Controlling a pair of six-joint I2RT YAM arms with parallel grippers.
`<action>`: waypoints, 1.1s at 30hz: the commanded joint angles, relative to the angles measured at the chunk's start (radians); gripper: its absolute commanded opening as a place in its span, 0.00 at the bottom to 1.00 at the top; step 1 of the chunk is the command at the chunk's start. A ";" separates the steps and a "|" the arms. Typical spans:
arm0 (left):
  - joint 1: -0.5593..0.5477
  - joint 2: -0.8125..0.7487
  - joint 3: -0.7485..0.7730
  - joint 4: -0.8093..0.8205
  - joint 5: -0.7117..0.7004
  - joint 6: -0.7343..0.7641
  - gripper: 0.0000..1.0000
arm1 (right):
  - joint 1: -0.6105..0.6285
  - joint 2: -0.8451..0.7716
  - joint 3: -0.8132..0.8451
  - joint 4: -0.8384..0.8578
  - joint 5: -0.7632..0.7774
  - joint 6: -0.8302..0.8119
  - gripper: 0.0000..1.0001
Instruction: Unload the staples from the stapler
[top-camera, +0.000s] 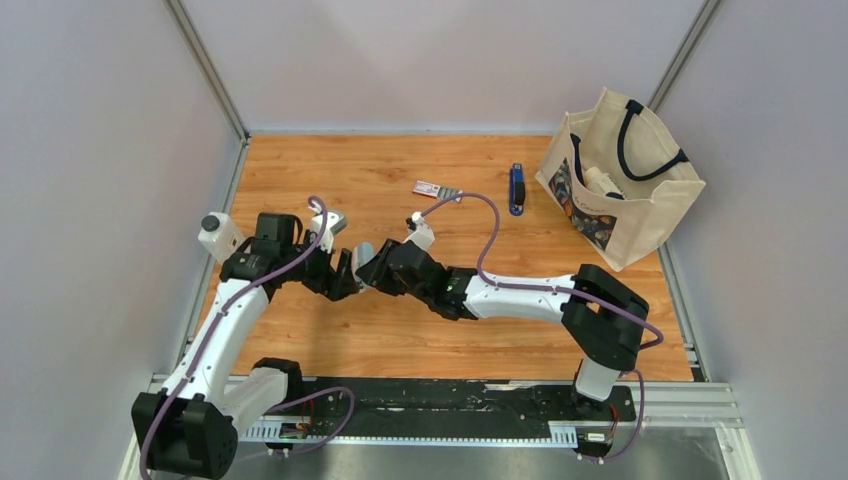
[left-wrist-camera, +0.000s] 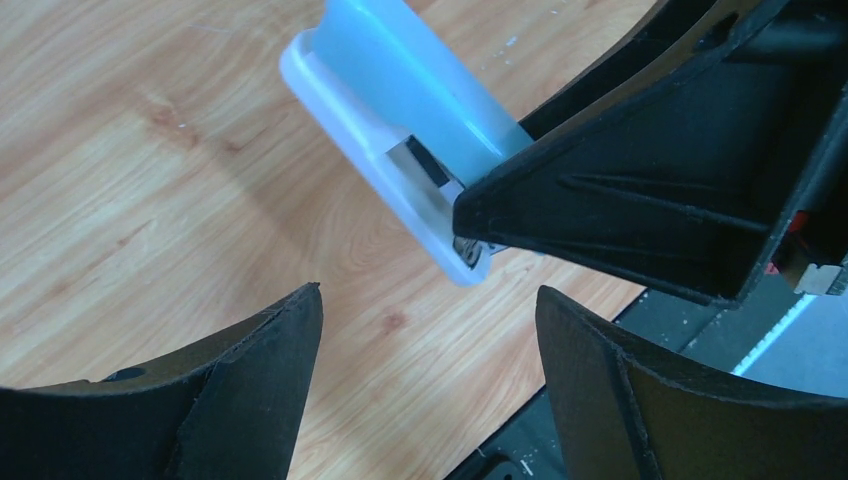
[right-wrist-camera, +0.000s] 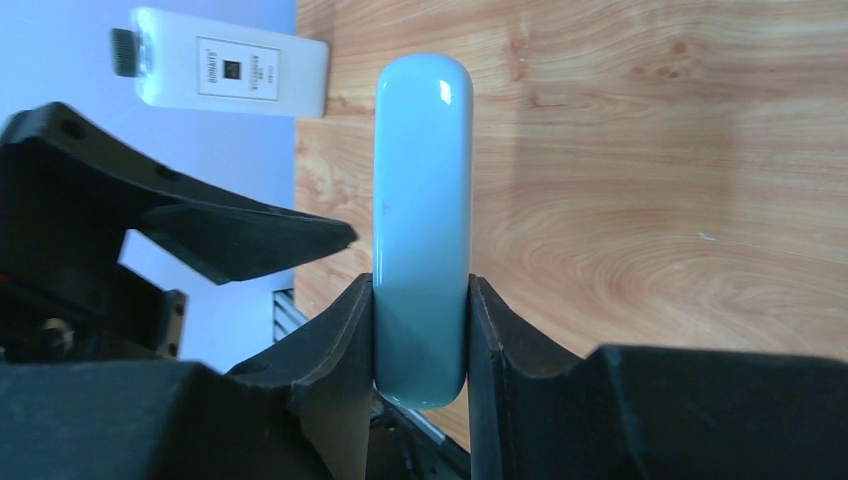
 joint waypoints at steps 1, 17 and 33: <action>-0.002 0.019 0.004 0.037 0.111 0.051 0.86 | -0.005 -0.047 -0.020 0.192 -0.023 0.073 0.00; -0.001 -0.041 -0.007 -0.021 0.145 0.209 0.63 | -0.012 -0.072 -0.045 0.236 -0.059 0.079 0.00; 0.000 0.016 0.010 0.008 0.145 0.232 0.23 | -0.025 -0.086 -0.075 0.285 -0.148 0.104 0.00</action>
